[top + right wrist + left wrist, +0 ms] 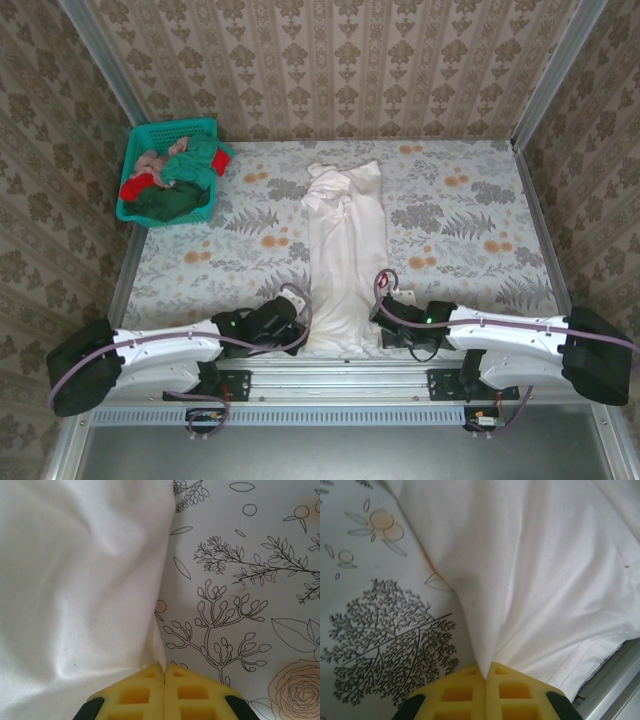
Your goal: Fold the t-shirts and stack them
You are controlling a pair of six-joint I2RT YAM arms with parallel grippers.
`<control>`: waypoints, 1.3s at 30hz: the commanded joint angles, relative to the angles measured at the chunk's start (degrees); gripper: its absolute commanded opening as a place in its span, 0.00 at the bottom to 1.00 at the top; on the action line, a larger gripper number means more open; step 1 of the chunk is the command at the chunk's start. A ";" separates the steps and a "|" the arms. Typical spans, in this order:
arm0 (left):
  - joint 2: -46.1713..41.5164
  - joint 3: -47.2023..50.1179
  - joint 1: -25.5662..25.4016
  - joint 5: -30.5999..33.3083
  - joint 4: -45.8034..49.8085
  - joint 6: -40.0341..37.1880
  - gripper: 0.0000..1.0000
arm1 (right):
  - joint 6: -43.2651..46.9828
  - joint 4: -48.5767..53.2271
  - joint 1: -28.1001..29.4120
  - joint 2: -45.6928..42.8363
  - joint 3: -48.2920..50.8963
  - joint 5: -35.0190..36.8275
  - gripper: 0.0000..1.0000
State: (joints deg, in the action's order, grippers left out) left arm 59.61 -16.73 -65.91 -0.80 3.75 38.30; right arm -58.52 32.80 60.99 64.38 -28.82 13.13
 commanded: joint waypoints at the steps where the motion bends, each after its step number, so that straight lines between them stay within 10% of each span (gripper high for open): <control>1: -0.55 2.04 0.69 0.87 -0.20 2.50 0.08 | 0.95 4.48 -0.27 1.07 -0.77 0.45 0.07; 5: -0.62 1.63 0.87 0.21 -0.23 2.31 0.29 | 2.73 5.07 0.61 1.98 -3.08 -0.55 0.36; 11: -4.51 0.35 1.13 -0.07 4.53 2.46 0.57 | 3.49 10.56 2.58 -0.44 -10.02 2.36 0.38; 23: -17.92 -1.47 7.07 -1.79 12.21 -0.76 0.68 | 6.58 -3.81 6.34 19.06 -13.18 -0.36 0.22; 30: -11.76 -2.68 8.08 -4.87 9.01 -1.24 0.73 | 7.18 0.44 11.47 28.45 -19.15 0.23 0.57; 39: -15.83 1.62 5.86 -6.19 11.14 5.31 0.73 | 1.72 5.95 11.15 7.62 -13.65 4.07 0.81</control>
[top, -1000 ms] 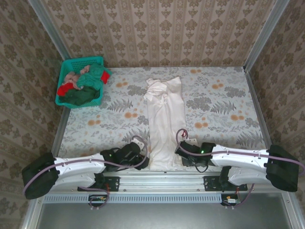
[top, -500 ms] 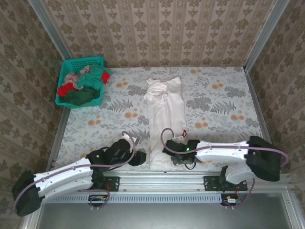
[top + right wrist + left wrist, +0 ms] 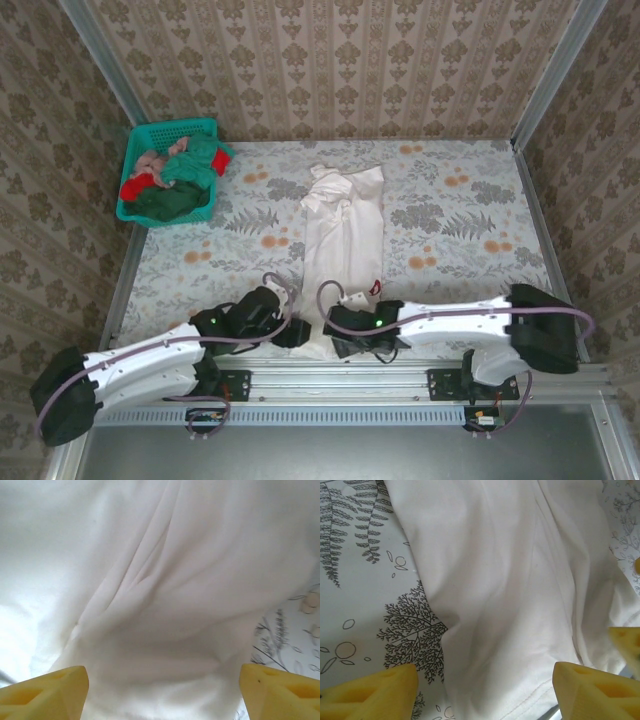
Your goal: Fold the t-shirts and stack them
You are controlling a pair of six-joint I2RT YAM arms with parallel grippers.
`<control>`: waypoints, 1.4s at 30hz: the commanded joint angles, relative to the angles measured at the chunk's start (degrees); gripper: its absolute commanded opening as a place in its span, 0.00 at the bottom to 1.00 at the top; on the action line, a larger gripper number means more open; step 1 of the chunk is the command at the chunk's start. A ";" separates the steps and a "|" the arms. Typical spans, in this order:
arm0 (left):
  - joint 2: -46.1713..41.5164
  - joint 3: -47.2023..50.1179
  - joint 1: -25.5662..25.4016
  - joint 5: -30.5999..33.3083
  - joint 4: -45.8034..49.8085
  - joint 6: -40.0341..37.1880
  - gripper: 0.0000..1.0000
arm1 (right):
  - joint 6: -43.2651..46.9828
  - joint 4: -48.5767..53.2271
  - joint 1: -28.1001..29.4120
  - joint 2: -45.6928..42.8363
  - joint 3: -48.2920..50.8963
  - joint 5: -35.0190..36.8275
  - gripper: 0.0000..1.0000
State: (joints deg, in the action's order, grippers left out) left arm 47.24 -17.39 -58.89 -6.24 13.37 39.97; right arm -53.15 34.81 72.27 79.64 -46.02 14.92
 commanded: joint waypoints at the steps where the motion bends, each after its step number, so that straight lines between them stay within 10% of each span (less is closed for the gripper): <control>1: -5.20 3.31 -1.56 -0.70 2.14 4.91 0.72 | -5.31 2.87 -0.24 -10.20 5.82 1.63 0.81; 15: -2.89 7.89 -7.38 -0.38 -1.53 10.58 0.68 | -15.69 -18.76 -0.12 -12.23 20.01 -8.26 0.69; 24: -0.67 6.00 -7.46 -0.87 -2.92 9.61 0.62 | -13.53 -16.49 0.90 -6.03 13.72 -8.49 0.60; 27: 0.99 4.72 -7.46 -1.13 -3.60 9.01 0.45 | -13.10 -13.37 1.12 -4.63 11.24 -7.41 0.57; 34: 3.34 1.93 -7.12 -0.09 -1.22 7.49 0.61 | -13.48 -16.48 1.91 -4.65 10.95 -8.49 0.55; 42: 6.42 2.47 -7.11 -3.95 -7.95 8.08 0.53 | -13.56 -16.35 2.00 -3.60 11.16 -8.34 0.49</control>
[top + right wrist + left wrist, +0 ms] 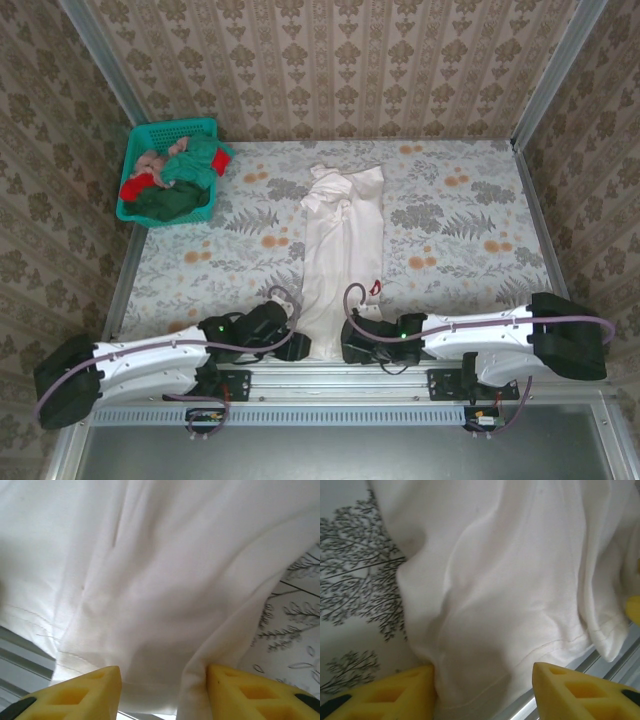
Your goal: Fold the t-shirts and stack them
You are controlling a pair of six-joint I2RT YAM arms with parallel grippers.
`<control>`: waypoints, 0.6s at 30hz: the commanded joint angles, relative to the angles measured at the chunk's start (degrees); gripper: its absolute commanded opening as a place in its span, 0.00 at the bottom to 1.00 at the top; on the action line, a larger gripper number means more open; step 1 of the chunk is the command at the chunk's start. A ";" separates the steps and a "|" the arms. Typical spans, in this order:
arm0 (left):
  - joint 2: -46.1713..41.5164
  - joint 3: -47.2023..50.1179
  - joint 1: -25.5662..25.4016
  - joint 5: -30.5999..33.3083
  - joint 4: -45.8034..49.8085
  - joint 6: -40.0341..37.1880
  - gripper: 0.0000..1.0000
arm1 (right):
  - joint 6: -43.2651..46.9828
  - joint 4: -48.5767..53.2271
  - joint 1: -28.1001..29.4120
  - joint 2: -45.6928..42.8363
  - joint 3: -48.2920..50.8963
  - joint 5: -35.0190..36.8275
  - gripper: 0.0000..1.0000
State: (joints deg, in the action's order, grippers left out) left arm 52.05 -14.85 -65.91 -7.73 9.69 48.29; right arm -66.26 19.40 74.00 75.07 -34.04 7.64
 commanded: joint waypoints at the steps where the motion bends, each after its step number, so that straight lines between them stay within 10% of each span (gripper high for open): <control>1: 2.41 -0.09 -0.10 -2.79 -4.56 -0.27 0.53 | -0.67 -0.22 0.29 0.68 -0.70 -0.64 0.49; 7: 3.43 -0.73 0.25 -3.35 -3.06 -0.92 0.29 | -2.10 0.83 0.10 -1.51 1.33 0.53 0.44; 18: -2.18 -5.01 1.44 -3.81 0.58 -2.34 0.00 | -0.39 6.89 -1.31 -6.47 -1.27 4.05 0.00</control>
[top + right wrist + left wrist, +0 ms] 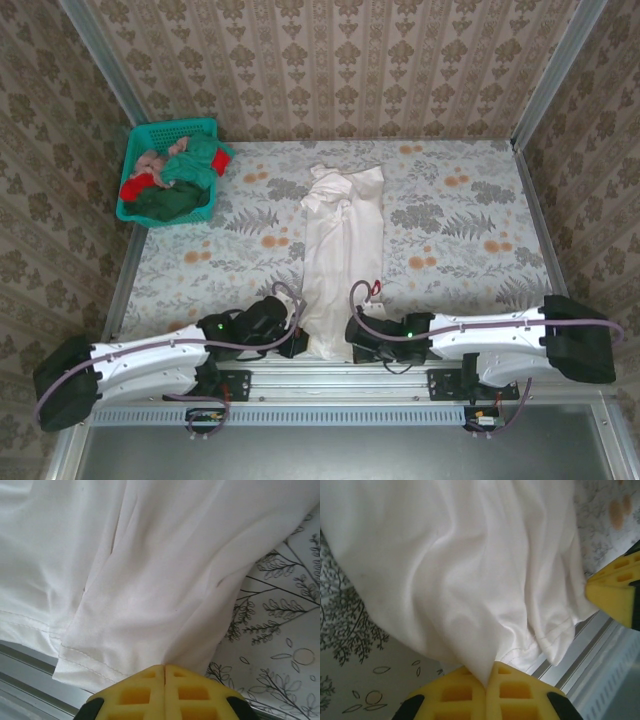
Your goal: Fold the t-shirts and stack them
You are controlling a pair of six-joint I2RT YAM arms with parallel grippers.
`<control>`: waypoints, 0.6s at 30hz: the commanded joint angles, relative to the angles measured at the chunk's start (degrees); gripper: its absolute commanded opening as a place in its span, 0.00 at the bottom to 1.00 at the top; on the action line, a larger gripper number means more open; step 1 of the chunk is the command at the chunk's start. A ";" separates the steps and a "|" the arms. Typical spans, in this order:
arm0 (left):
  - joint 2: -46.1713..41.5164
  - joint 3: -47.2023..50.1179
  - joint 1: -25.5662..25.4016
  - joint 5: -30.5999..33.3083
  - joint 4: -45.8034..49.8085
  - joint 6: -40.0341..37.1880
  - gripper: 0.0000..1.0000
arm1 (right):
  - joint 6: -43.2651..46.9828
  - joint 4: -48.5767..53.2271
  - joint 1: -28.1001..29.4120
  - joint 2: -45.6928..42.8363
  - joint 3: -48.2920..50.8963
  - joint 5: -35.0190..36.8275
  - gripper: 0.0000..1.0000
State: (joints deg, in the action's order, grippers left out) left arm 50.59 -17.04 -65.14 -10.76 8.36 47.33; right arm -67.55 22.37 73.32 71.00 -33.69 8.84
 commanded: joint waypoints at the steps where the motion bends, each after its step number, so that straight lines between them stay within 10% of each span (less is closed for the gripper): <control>1: -0.67 -3.40 0.93 -0.72 2.27 -1.43 0.00 | 1.16 4.57 -1.02 -3.07 -1.88 3.44 0.00; 18: 18.65 -27.96 25.71 -11.21 8.71 -14.98 0.00 | 20.35 8.60 -25.93 -4.98 -14.35 -0.27 0.00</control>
State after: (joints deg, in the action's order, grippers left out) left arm 65.67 -40.95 -43.07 -18.22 15.46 37.15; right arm -53.39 30.39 51.53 64.16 -45.30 10.76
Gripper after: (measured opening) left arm 0.049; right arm 0.061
